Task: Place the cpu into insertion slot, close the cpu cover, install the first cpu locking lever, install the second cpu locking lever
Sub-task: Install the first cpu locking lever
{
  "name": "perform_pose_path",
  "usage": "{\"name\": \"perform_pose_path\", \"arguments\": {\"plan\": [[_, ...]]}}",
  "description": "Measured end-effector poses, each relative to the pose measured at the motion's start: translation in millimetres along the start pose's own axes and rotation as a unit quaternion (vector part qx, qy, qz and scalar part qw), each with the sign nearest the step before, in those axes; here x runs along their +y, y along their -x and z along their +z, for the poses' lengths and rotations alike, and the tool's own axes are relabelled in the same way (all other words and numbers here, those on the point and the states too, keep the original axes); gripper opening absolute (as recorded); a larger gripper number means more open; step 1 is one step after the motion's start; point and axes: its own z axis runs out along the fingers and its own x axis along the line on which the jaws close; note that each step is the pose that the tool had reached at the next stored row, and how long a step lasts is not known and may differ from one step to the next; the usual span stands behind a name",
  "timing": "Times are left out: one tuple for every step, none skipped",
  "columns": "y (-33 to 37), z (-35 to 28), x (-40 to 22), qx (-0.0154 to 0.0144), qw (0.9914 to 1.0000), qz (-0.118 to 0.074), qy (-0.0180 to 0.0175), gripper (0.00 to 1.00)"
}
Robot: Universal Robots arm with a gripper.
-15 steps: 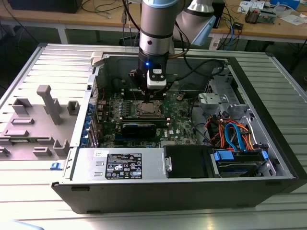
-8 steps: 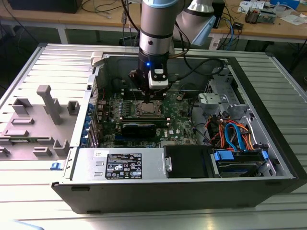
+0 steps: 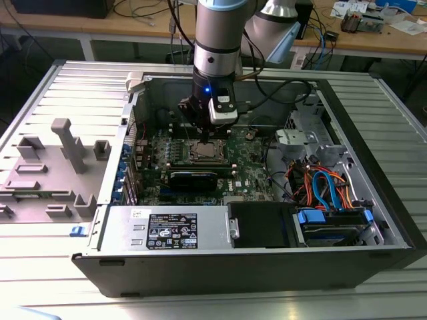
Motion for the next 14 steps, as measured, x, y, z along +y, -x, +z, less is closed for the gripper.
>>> {"name": "perform_pose_path", "arguments": {"plan": [[0.0,0.0,0.0,-0.0001,1.00000,-0.002,-0.0001,0.11],[0.0,0.0,0.0,-0.0002,0.99997,-0.007,-0.0003,0.11],[0.0,0.0,0.0,-0.0004,0.99993,-0.012,-0.0004,0.11],[0.0,0.0,0.0,-0.0004,0.99990,-0.014,-0.0006,0.11],[0.0,0.0,0.0,-0.0005,0.99985,-0.018,-0.0007,0.11],[0.0,0.0,0.0,-0.0006,0.99978,-0.021,-0.0008,0.11],[0.0,0.0,0.0,-0.0007,0.99970,-0.025,-0.0009,0.11],[0.0,0.0,0.0,-0.0009,0.99955,-0.030,-0.0012,0.11],[0.0,0.0,0.0,-0.0010,0.99946,-0.033,-0.0013,0.11],[0.0,0.0,0.0,-0.0011,0.99935,-0.036,-0.0013,0.11],[0.0,0.0,0.0,-0.0012,0.99916,-0.041,-0.0016,0.11],[0.0,0.0,0.0,-0.0013,0.99900,-0.045,-0.0017,0.11],[0.0,0.0,0.0,-0.0014,0.99889,-0.047,-0.0018,0.11],[0.0,0.0,0.0,-0.0015,0.99872,-0.051,-0.0019,0.11]]}}
